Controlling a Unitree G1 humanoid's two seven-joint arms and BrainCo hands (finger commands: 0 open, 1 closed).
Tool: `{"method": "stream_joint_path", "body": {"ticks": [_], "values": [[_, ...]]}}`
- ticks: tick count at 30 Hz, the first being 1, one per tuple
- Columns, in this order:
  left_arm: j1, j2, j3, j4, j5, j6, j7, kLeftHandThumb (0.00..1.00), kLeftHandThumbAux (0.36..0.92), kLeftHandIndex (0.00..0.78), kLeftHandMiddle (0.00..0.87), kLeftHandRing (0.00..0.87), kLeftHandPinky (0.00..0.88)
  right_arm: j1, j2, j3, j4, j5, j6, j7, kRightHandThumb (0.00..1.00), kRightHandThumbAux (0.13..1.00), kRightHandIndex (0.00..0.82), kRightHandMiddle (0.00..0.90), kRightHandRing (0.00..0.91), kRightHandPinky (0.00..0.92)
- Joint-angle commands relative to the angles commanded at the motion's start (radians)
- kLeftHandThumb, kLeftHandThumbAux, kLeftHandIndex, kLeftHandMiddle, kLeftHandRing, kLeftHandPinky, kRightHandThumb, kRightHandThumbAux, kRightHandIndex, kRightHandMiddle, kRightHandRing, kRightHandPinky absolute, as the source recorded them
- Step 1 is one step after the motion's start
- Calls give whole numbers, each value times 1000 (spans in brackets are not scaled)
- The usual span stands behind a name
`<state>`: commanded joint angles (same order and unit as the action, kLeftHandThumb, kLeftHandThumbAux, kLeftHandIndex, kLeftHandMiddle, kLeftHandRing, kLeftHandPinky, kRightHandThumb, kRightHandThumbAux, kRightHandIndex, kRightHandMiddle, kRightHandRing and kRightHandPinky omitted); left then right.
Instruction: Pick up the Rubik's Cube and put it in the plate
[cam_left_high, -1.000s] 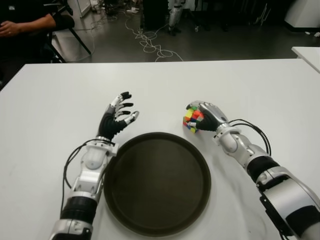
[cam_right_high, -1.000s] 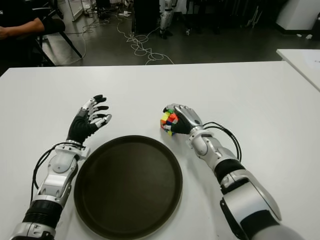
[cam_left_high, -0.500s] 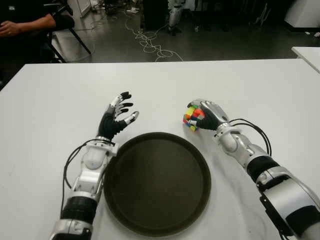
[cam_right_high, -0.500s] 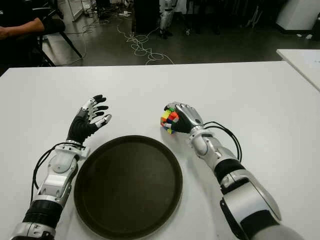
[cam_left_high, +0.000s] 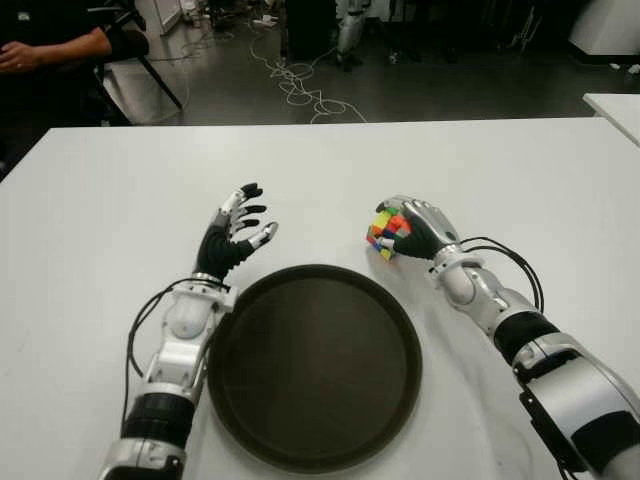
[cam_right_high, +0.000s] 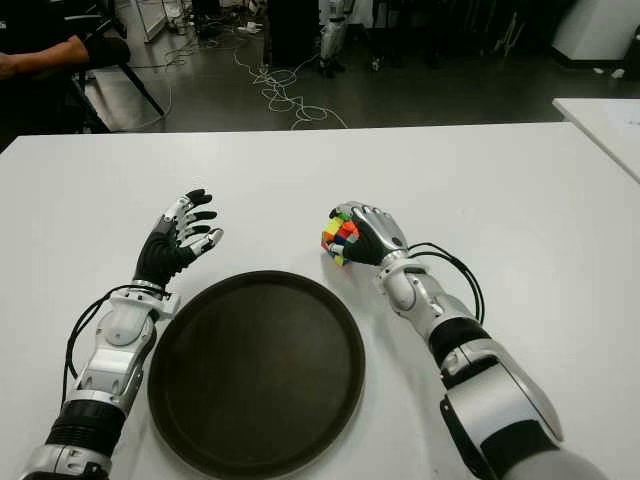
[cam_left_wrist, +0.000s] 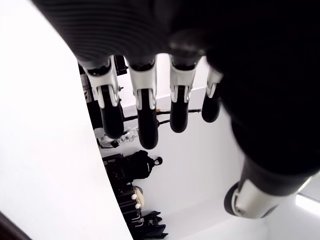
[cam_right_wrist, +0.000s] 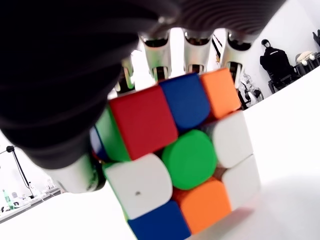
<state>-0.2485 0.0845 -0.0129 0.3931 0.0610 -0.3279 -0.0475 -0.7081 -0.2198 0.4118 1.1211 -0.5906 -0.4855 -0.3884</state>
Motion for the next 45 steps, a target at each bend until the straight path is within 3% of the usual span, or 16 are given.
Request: {"method": "stream_joint_path", "body": {"ticks": [12,15,24,31,37,45], "values": [[10,-2,-1,-25,4,21,7,137,720,139,172,203,264,6,-5,-13,-18,8,-28,-24,831,692,403,454,390,448],[8,-1,-2,-21,10,15,12,131,714,138,172,208,272,12,-20,-24,-65,14,-32,-15,832,691,407,451,388,445],[7,2,-4,-14,15,10,15,117,697,135,174,204,248,126,-96,-84,-410,32,-49,18,835,691,417,451,402,471],[8,-4,-2,-16,8,14,16,129,714,136,176,207,265,202,-99,-105,-547,57,-112,40,832,692,388,519,560,583],[8,-5,-2,-17,8,11,17,130,714,141,174,204,259,257,-100,-102,-655,120,-134,166,833,690,392,549,623,632],[8,-5,-2,-12,6,6,14,145,701,140,174,209,267,296,-144,-47,-771,300,-198,510,837,686,407,572,672,668]]}}
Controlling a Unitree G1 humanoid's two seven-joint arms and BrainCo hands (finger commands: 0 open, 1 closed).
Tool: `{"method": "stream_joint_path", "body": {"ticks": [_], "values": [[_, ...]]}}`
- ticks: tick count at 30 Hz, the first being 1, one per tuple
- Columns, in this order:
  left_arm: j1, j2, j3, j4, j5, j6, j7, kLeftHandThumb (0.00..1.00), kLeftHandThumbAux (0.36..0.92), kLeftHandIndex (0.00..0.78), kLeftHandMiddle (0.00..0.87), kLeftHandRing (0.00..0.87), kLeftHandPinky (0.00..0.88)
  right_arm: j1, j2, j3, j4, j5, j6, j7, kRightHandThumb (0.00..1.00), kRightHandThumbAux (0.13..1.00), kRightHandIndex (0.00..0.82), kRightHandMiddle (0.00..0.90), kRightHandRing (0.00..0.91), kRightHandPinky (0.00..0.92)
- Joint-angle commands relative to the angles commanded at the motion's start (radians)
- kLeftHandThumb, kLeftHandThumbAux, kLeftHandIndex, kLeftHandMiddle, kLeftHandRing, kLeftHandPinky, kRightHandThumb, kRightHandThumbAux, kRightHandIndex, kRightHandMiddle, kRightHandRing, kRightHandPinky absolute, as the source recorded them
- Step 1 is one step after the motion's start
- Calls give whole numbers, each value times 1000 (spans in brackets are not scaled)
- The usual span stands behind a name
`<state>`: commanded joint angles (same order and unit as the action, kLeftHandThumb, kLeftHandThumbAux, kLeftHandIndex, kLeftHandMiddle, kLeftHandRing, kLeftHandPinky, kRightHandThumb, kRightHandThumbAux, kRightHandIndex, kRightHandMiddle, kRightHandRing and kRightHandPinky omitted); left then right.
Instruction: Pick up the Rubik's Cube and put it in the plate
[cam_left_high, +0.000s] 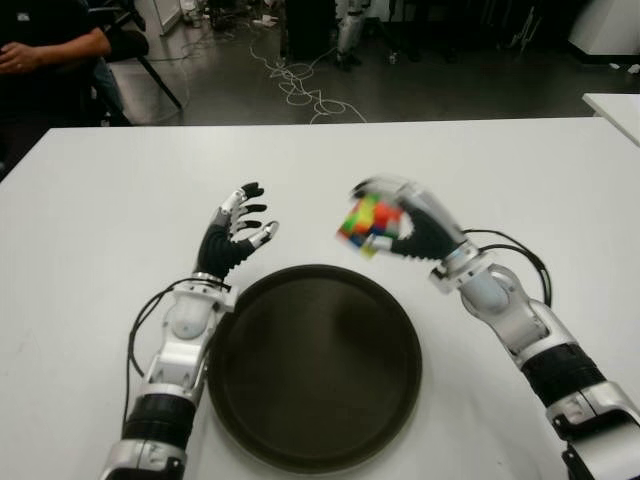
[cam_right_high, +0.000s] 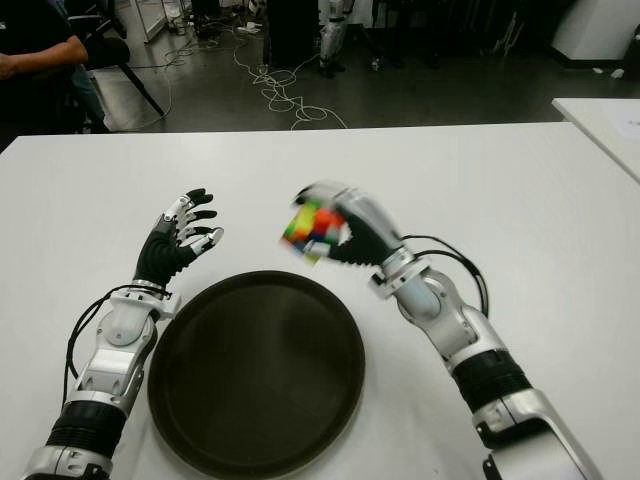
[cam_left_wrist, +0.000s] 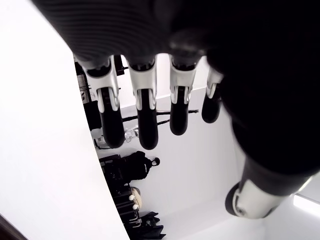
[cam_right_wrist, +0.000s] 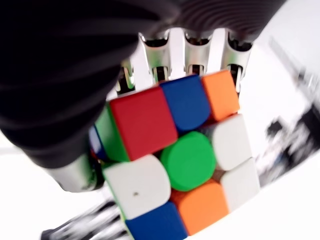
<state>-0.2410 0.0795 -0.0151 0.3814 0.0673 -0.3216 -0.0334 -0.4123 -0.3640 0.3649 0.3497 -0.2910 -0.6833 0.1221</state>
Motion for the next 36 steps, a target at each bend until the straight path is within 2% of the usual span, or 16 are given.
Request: {"method": "stream_joint_path", "body": {"ticks": [6,10,13,17,22,29,36], "values": [[0,2,-2,1,12,6,9,128,696,139,169,207,262,14,-24,14,-38,116,-43,185,837,686,407,574,678,674],[0,4,-4,4,16,5,13,125,694,133,165,204,261,15,-58,29,-81,183,-20,322,837,687,405,570,676,670],[-1,5,-5,6,19,2,15,128,697,130,162,204,261,12,-67,35,-100,232,9,409,836,687,405,564,673,668],[-3,4,-3,12,21,-3,14,136,698,130,161,203,258,0,-67,43,-114,377,125,588,836,685,409,559,678,673],[-6,6,-2,16,21,-3,11,136,701,131,164,199,246,-3,-49,36,-113,519,275,769,838,682,417,559,696,687],[-3,3,-2,14,16,-4,8,137,696,134,165,203,252,3,-35,2,-142,545,379,841,839,680,422,564,707,693],[-3,2,-2,11,12,4,6,141,685,137,167,212,275,15,-18,-21,-157,516,404,831,841,677,430,571,721,706]]}}
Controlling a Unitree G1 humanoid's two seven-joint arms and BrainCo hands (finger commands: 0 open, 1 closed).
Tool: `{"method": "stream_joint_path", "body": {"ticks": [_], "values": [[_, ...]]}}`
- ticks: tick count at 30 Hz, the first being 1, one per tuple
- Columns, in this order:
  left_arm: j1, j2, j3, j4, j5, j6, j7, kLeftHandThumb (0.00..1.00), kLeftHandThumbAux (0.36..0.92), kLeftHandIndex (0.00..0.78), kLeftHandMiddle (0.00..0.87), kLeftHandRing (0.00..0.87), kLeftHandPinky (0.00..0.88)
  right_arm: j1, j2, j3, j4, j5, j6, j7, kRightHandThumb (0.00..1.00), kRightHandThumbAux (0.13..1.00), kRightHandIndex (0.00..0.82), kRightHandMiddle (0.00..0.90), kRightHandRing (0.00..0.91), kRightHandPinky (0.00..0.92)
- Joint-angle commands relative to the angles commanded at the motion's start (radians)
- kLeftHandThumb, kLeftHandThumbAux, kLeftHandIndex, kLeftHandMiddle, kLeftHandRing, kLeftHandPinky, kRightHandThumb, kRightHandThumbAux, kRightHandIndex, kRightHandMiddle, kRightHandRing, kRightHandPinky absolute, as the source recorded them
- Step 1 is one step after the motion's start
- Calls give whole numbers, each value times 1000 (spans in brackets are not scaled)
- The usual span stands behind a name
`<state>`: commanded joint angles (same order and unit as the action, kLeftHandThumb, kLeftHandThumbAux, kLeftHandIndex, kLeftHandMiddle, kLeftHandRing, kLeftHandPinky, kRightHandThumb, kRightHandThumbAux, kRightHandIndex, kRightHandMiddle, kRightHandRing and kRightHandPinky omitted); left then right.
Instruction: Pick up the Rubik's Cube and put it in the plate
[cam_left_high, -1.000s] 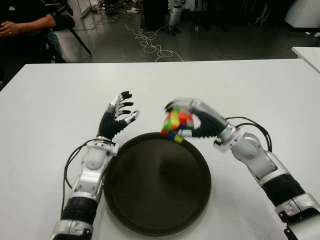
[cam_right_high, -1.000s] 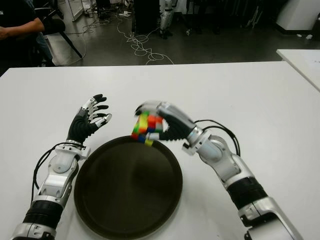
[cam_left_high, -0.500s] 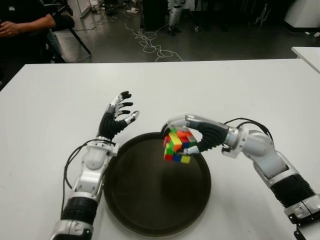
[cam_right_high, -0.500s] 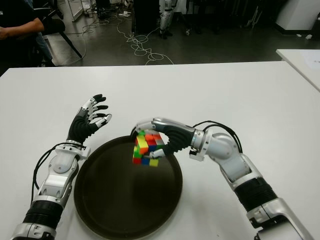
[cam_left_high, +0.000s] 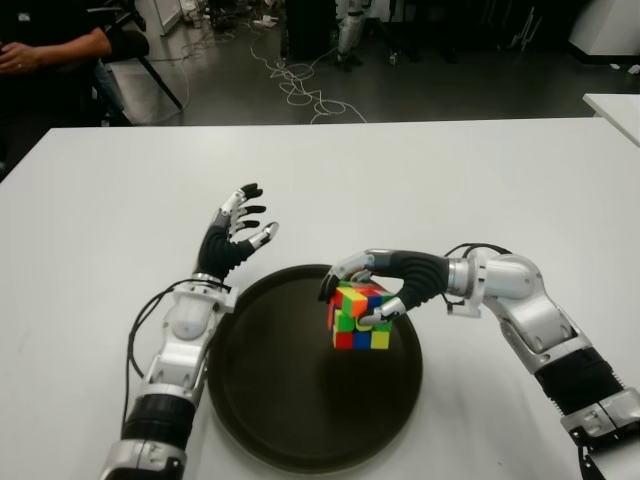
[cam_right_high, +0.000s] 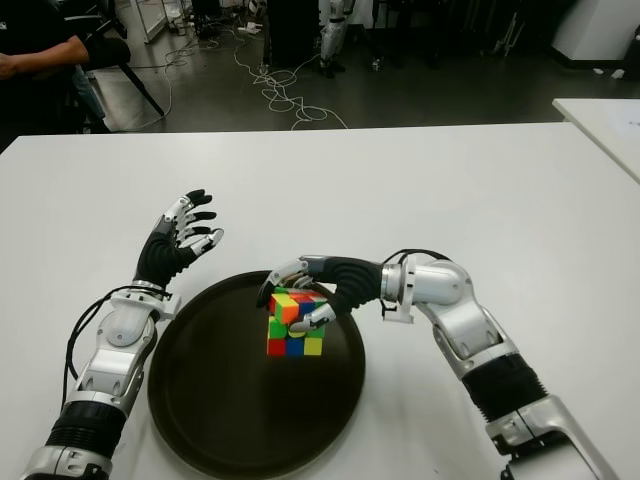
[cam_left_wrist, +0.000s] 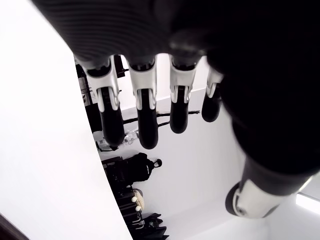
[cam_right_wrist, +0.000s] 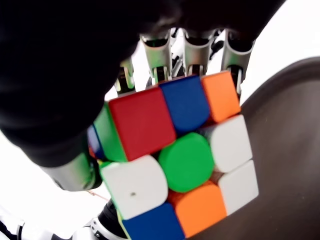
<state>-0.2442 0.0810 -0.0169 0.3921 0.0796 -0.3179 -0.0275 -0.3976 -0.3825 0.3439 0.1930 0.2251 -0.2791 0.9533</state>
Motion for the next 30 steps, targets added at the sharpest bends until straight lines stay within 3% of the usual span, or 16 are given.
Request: {"method": "stream_joint_path", "body": {"ticks": [8,11,16,20,25,30], "values": [[3,-2,0,-7,0,6,2,150,686,140,174,209,253,12,11,-16,-14,-43,1,-29,843,675,437,573,731,728],[3,-1,-1,-9,5,11,5,154,679,141,175,208,250,21,14,-19,-17,-105,-28,-81,844,674,442,574,734,735],[2,2,-2,-7,12,15,8,150,664,140,174,208,250,29,17,-12,2,-289,-144,-224,846,675,441,576,720,724],[0,2,-5,-1,19,10,13,150,669,142,175,207,248,10,46,20,147,-540,-326,-477,838,684,412,541,632,628],[-2,-1,-6,1,19,9,14,156,681,143,176,206,245,1,30,12,177,-690,-424,-652,829,694,391,495,536,550],[-2,-2,-7,-2,22,8,19,153,694,143,177,204,236,2,37,6,207,-802,-484,-824,824,698,376,489,528,566]]}}
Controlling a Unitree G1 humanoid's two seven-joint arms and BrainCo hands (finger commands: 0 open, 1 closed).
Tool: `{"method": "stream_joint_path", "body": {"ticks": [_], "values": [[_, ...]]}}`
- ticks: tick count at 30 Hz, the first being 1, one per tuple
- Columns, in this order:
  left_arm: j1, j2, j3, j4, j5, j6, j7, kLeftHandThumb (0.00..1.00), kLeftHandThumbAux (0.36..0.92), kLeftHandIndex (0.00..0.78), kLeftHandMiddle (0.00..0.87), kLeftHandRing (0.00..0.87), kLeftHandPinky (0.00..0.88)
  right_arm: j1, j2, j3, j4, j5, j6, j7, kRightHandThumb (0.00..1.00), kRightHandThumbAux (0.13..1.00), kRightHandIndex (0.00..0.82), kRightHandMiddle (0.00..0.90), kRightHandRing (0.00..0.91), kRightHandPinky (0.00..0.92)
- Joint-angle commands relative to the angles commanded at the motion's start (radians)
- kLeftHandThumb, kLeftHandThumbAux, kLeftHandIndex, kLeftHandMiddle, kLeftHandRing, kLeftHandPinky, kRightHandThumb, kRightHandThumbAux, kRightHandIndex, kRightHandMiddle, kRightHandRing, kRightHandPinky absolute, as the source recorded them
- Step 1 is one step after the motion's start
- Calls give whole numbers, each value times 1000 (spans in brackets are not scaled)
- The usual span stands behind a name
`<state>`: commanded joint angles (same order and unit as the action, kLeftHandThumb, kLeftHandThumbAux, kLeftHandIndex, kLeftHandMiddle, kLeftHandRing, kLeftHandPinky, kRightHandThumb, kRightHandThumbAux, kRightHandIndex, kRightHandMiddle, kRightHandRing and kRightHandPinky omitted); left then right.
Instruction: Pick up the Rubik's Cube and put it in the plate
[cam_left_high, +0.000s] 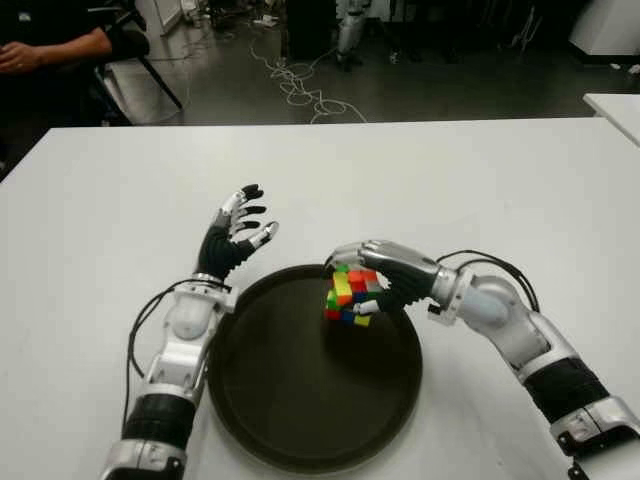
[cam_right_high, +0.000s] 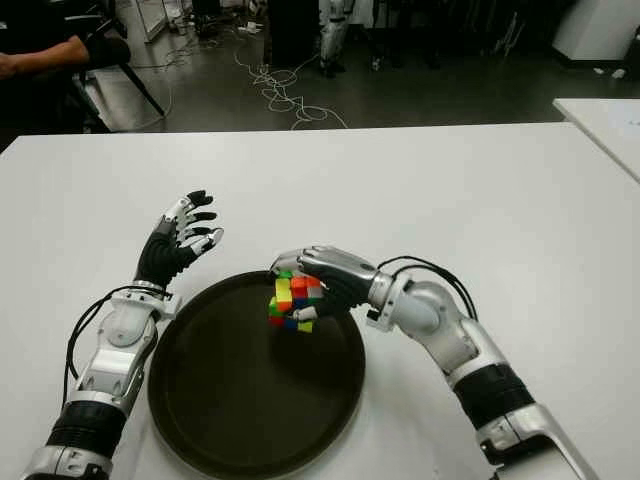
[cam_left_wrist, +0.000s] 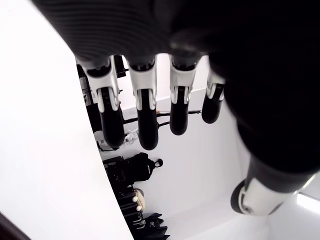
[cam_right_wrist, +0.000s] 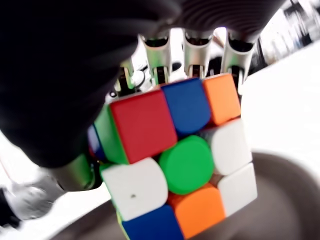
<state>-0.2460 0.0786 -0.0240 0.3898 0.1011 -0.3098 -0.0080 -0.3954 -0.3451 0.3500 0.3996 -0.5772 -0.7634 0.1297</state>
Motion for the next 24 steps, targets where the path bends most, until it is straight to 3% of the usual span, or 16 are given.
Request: {"method": "stream_joint_path", "body": {"ticks": [9,24], "values": [[-2,0,0,4,-4,-7,-2,146,676,139,165,198,238,-8,16,7,70,-90,-87,-223,826,698,366,522,588,645],[-10,0,-4,16,8,-10,10,133,690,137,170,197,236,-35,9,45,148,-112,-165,-293,825,697,366,514,573,605]]}}
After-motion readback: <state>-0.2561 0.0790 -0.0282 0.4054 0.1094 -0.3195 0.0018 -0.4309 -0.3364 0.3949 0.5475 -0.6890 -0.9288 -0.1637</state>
